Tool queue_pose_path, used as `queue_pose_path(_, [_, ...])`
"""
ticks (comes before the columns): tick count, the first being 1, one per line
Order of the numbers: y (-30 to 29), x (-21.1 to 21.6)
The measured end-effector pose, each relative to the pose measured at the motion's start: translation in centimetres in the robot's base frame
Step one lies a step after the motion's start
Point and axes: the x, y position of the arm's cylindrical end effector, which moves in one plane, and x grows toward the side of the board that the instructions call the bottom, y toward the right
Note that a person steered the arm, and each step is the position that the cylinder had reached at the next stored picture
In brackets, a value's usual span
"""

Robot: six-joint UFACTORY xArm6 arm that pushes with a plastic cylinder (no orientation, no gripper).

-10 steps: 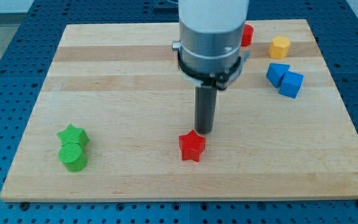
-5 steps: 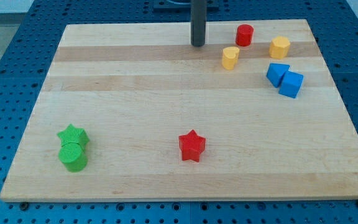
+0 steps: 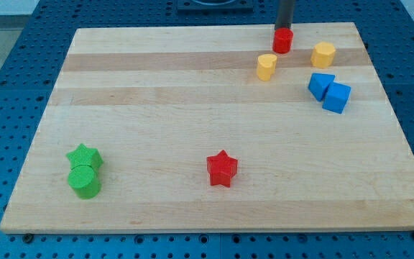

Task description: Push the red circle into the top right side of the red star

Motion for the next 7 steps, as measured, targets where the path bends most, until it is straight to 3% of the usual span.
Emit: queue_pose_path(7, [-0.5,14.2])
